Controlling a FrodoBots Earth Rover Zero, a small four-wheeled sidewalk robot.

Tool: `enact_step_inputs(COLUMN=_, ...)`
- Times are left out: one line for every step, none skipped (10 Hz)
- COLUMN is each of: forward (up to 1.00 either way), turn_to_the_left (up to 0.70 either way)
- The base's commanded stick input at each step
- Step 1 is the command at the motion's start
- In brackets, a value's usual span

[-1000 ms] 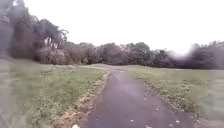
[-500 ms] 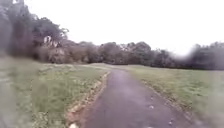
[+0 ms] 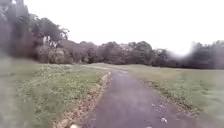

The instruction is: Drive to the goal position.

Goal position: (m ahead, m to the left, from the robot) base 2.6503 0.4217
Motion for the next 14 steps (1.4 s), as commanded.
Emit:
enact_step_inputs(forward=0.7, turn_to_the_left=0.0)
enact_step_inputs(forward=0.7, turn_to_the_left=0.0)
enact_step_inputs(forward=0.7, turn_to_the_left=0.0)
enact_step_inputs(forward=0.7, turn_to_the_left=0.0)
enact_step_inputs(forward=0.7, turn_to_the_left=0.0)
enact_step_inputs(forward=0.7, turn_to_the_left=0.0)
enact_step_inputs(forward=0.7, turn_to_the_left=0.0)
enact_step_inputs(forward=0.7, turn_to_the_left=0.0)
enact_step_inputs(forward=0.7, turn_to_the_left=0.0)
enact_step_inputs(forward=0.7, turn_to_the_left=0.0)
enact_step_inputs(forward=0.7, turn_to_the_left=-0.02)
enact_step_inputs(forward=0.7, turn_to_the_left=-0.07)
enact_step_inputs(forward=0.7, turn_to_the_left=-0.14)
enact_step_inputs(forward=0.7, turn_to_the_left=-0.23)
